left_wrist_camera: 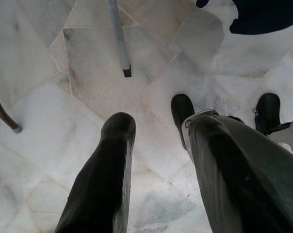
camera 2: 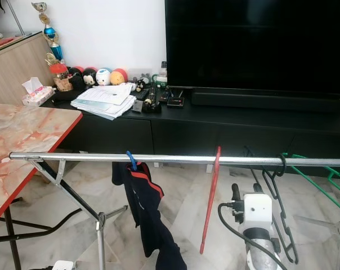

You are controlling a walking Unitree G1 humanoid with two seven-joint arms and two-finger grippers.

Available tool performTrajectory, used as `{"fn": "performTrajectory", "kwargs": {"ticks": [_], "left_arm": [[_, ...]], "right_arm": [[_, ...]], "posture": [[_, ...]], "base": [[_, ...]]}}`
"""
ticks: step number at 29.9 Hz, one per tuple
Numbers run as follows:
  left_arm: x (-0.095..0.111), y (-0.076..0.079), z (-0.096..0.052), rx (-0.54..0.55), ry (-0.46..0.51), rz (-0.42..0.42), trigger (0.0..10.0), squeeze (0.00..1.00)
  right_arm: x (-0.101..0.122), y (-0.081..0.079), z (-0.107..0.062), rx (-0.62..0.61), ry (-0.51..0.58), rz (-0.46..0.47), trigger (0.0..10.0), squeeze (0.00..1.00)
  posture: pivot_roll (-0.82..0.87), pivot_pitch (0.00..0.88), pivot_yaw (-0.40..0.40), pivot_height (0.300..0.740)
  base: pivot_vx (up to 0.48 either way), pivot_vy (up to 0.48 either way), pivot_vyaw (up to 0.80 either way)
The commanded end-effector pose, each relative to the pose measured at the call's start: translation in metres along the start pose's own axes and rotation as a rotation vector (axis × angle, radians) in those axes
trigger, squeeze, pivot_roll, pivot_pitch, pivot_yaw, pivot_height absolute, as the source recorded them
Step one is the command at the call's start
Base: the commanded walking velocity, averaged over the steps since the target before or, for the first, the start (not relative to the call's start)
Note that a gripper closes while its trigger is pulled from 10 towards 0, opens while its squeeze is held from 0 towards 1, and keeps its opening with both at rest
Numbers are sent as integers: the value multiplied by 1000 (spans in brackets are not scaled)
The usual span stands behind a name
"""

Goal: Hang hanger

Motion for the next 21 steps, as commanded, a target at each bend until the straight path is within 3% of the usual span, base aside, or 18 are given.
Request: {"fn": "performTrajectory", "kwargs": {"ticks": [1,17,21], "left_arm": [[-3,-2,-1,4,-10,7,10000,0],[-1,-2,-1,-2,-9,4,10000,0],[-1,-2,0,-3,-9,5,10000,0]], "right_arm": [[0,0,3,-11,-18,26,10000,0],[-5,-8,4,-15,-37,50,10000,0],[-11,-8,6,-19,-58,51,10000,0]], "posture": [[-95,0,65,740],[-93,0,64,740],[-92,0,65,740]], "base": [[0,0,0],[0,0,0],[-277,0,0]]}}
Point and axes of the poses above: a point about 5 cm out from each wrist's last joint towards the gripper, its own z axis pointing out of the wrist towards the gripper, its own x axis along the axis of the wrist's last joint, y = z × x, the point moved 2 cm from there along z, pointing out of the wrist towards the gripper, and after that the axes turned 2 degrees about z, right-handed, at the moved point
